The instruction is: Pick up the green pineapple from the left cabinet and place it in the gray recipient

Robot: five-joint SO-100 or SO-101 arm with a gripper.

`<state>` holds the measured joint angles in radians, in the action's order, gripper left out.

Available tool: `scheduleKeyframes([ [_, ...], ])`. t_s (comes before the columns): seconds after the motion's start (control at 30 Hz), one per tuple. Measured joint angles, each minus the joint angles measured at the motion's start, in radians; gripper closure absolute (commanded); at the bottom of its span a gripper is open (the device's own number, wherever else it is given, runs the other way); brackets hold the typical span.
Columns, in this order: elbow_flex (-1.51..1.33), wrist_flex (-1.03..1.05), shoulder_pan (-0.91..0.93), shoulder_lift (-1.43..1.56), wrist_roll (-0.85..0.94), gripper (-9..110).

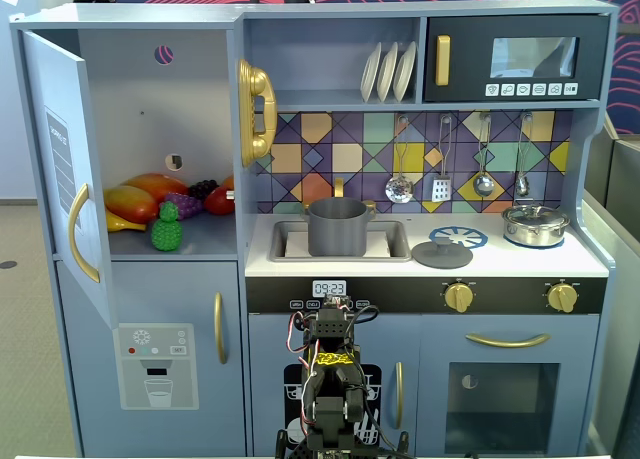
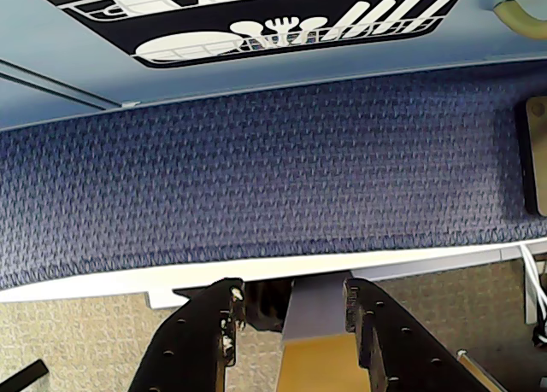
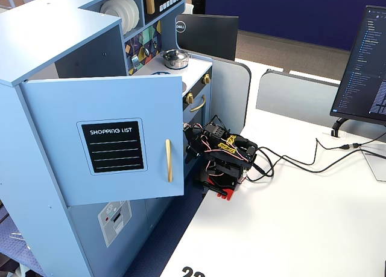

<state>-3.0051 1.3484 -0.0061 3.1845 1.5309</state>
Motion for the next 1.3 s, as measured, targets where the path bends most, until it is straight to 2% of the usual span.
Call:
scheduleKeyframes([
  [0.43, -0.002, 0.002, -0.011, 0.0, 0.028, 101],
  [0.53, -0.002, -0.035, -0.133, -0.005, -0.012, 101],
  [0.6, 0.009, -0.155, -0.27, -0.029, -0.097, 101],
  [0.7, 0.046, -0.476, -0.5, -0.087, -0.153, 101],
  [0.8, 0.14, -0.859, -0.73, -0.225, -0.064, 101],
  [0.9, 0.298, -1.088, -0.897, -0.356, 0.005, 92],
  [1.1, 0.634, -1.278, -0.966, -0.649, 0.049, 81],
  [1.3, 0.779, -1.371, -0.95, -0.856, 0.069, 68],
])
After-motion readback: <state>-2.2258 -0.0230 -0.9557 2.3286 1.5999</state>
